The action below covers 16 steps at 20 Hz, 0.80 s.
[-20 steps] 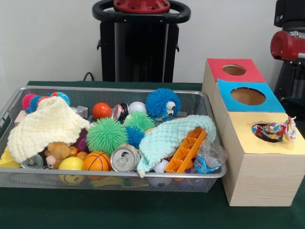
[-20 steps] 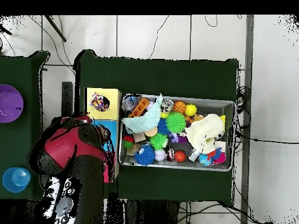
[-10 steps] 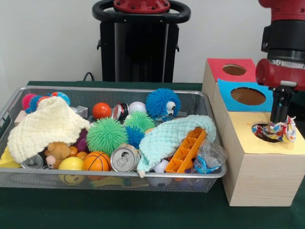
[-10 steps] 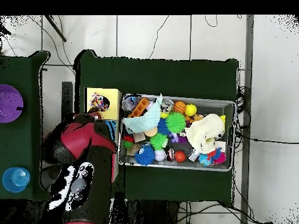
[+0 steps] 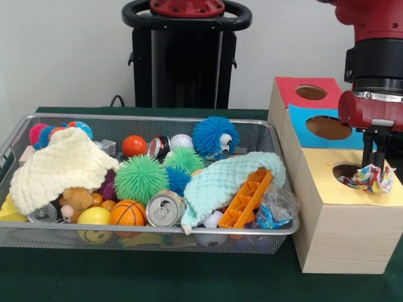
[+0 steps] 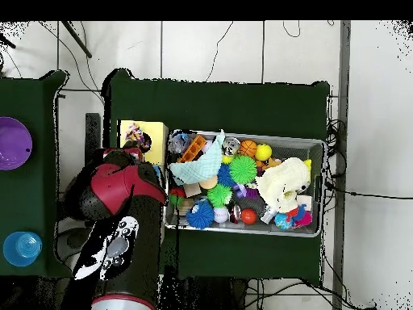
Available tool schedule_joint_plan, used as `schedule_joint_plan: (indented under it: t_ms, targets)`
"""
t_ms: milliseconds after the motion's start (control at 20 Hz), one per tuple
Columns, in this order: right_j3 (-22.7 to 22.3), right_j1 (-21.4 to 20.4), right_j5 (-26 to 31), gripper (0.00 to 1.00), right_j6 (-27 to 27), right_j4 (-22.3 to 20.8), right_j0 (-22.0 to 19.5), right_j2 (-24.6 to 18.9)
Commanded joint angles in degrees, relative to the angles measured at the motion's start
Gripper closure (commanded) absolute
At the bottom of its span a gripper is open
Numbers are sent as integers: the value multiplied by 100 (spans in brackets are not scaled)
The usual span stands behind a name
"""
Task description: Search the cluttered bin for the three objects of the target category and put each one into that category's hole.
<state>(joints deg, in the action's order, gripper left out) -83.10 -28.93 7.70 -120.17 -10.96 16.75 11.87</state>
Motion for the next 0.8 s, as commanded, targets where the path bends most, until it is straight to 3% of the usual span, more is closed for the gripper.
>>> schedule_joint_plan:
  t_ms: [50, 300, 800]
  targets:
    - [625, 1269, -1041, 100, -829, 191, -536, -355]
    - [886, 1677, -1449, 100, -928, 372, -460, -227]
    - [867, 1799, -1489, 100, -916, 556, -356, -82]
